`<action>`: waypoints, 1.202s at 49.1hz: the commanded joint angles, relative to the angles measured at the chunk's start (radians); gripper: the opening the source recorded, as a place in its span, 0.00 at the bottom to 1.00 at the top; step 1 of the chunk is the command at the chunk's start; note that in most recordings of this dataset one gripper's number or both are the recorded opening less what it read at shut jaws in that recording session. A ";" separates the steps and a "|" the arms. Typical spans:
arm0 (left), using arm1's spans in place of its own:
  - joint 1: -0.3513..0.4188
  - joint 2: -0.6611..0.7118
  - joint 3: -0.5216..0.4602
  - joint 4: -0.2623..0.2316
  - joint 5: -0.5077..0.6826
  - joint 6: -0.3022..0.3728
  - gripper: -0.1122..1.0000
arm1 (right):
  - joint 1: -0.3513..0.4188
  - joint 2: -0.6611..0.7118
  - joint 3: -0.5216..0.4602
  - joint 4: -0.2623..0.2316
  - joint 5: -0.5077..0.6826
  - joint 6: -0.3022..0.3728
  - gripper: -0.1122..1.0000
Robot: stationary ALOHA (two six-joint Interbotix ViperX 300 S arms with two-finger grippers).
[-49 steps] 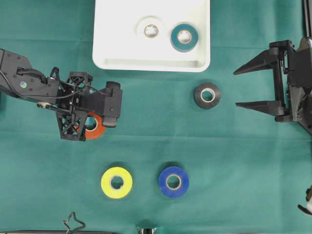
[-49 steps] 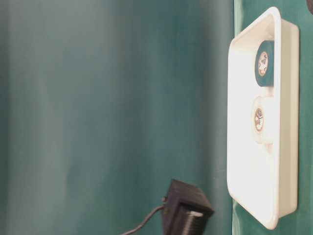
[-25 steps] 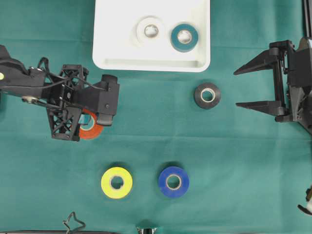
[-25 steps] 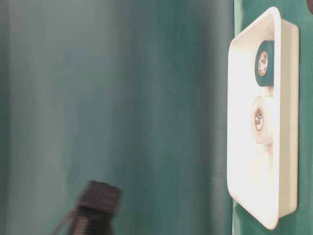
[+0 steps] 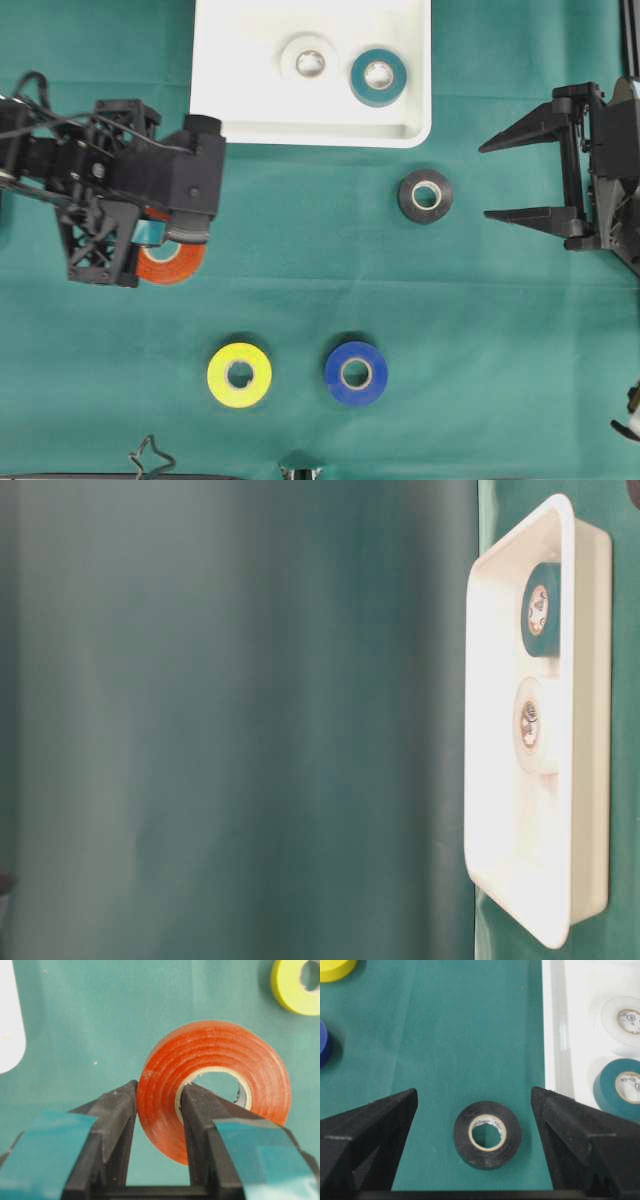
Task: Pick up the tape from a random location and place it into the white case.
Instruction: 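Lift the orange-red roll and carry it toward the tray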
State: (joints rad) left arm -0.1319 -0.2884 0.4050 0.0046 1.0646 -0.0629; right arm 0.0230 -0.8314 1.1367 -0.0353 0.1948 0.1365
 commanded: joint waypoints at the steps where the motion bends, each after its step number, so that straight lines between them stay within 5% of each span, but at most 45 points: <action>1: -0.003 -0.034 -0.054 0.005 0.037 -0.002 0.29 | 0.002 0.003 -0.026 0.000 -0.003 -0.002 0.88; 59: -0.003 -0.055 -0.089 0.006 0.092 -0.003 0.29 | 0.002 0.003 -0.026 0.000 -0.003 -0.002 0.88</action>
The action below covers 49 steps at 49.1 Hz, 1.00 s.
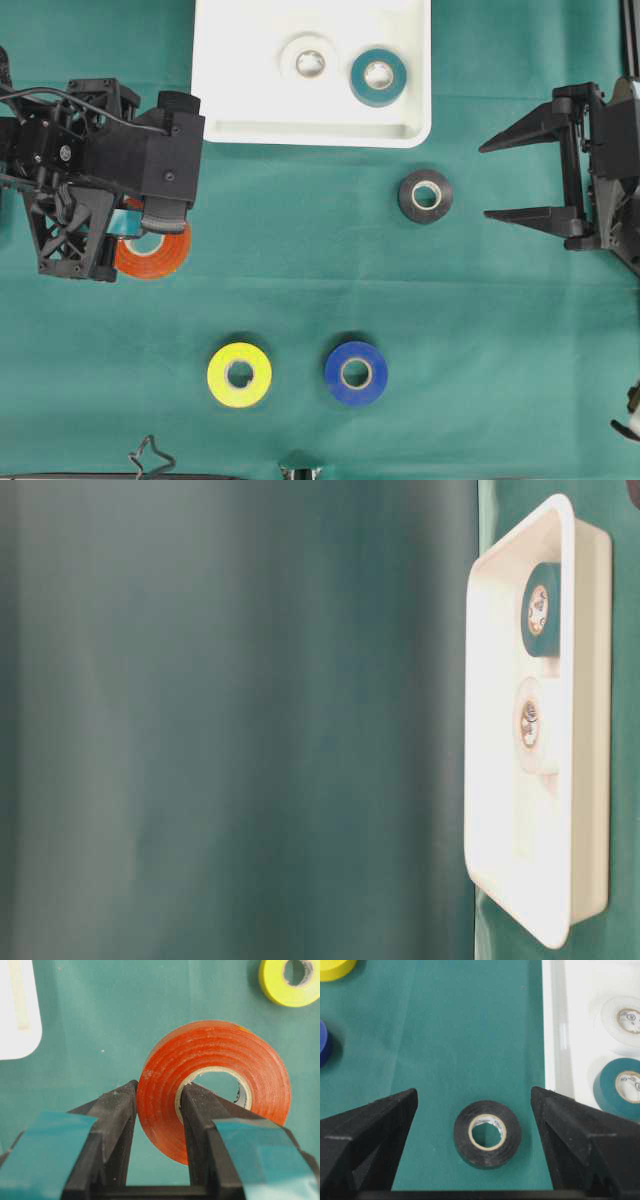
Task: Pick up the tape from a random location and place it into the white case.
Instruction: 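Lift the orange-red roll and carry it toward the tray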
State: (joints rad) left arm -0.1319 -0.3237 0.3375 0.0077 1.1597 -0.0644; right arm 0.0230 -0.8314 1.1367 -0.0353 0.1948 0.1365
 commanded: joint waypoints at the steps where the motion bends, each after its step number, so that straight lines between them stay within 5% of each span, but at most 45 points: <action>1: -0.003 -0.020 -0.021 0.003 -0.003 -0.002 0.29 | 0.002 0.003 -0.026 -0.002 -0.003 -0.002 0.88; 32: 0.000 -0.018 -0.020 0.003 -0.011 -0.002 0.29 | 0.002 0.003 -0.026 -0.005 -0.003 -0.003 0.88; 49: 0.100 -0.011 -0.006 0.009 -0.015 0.003 0.29 | 0.002 0.003 -0.026 -0.008 -0.003 -0.003 0.88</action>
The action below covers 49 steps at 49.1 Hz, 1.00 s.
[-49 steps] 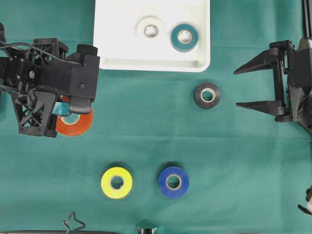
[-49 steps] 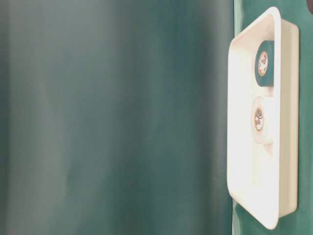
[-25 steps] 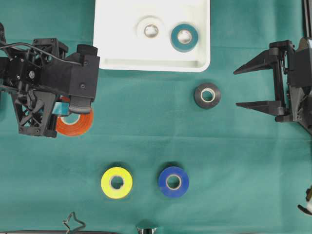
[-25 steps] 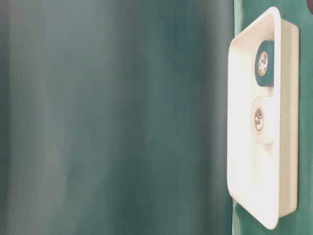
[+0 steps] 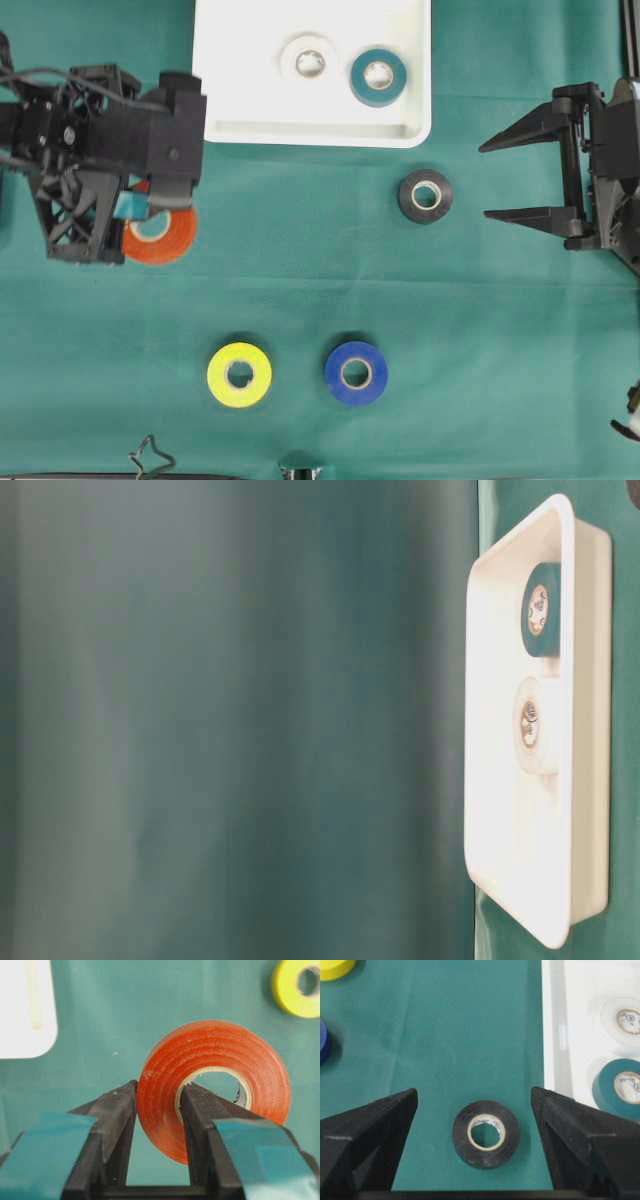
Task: Pick up the tape from a random location and place it into the white case.
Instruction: 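Lift the orange-red roll and carry it toward the tray, then lower the orange-red roll into the tray's left side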
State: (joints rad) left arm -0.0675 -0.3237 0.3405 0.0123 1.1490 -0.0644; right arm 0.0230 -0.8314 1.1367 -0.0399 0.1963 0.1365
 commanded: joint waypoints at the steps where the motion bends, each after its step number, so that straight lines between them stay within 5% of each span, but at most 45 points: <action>1: 0.046 -0.011 -0.006 0.006 -0.005 0.005 0.29 | 0.002 0.003 -0.026 -0.003 -0.005 -0.003 0.88; 28: 0.408 -0.038 0.054 0.006 -0.017 0.048 0.29 | 0.002 0.005 -0.026 -0.005 0.002 -0.003 0.88; 49: 0.442 0.002 0.032 0.006 -0.092 0.087 0.29 | 0.002 0.005 -0.029 -0.006 0.008 -0.003 0.88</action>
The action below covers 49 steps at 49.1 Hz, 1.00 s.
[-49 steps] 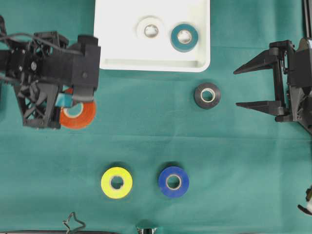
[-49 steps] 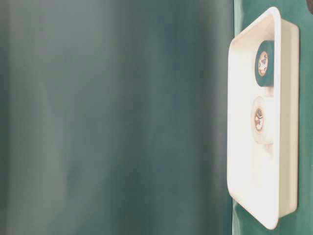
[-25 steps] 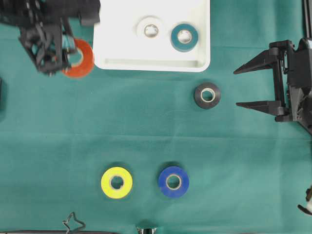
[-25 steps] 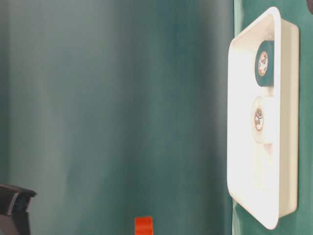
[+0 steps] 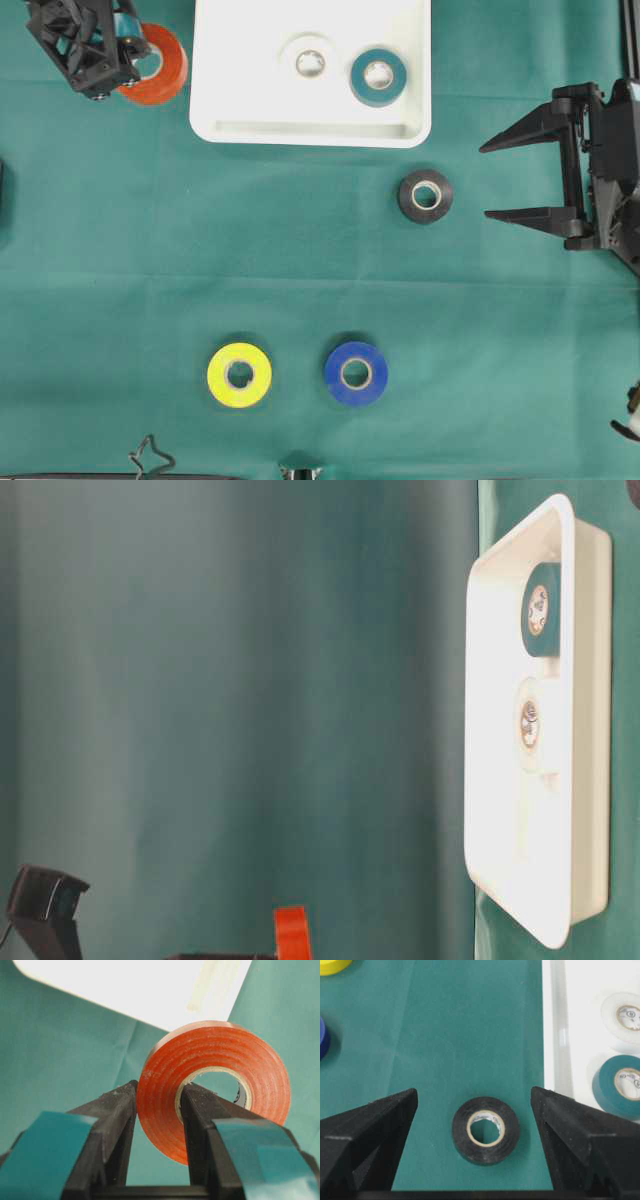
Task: Pick up the tape from a random location and place it into the white case.
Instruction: 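Lower the orange-red roll into the tray's left side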
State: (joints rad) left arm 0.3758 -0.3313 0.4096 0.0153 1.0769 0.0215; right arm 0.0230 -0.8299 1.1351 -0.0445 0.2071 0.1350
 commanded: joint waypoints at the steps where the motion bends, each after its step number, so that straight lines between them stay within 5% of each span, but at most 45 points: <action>1: -0.003 0.017 -0.043 0.003 -0.021 0.002 0.29 | 0.002 0.003 -0.028 0.000 -0.003 -0.002 0.88; 29: -0.017 0.230 -0.264 0.002 -0.071 0.060 0.29 | 0.002 0.003 -0.029 -0.002 0.011 -0.002 0.88; 49: -0.015 0.232 -0.255 0.003 -0.071 0.061 0.29 | 0.002 0.003 -0.029 -0.005 0.011 -0.002 0.88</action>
State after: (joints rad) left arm 0.3605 -0.0798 0.1718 0.0153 1.0124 0.0844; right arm 0.0230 -0.8299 1.1321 -0.0460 0.2224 0.1350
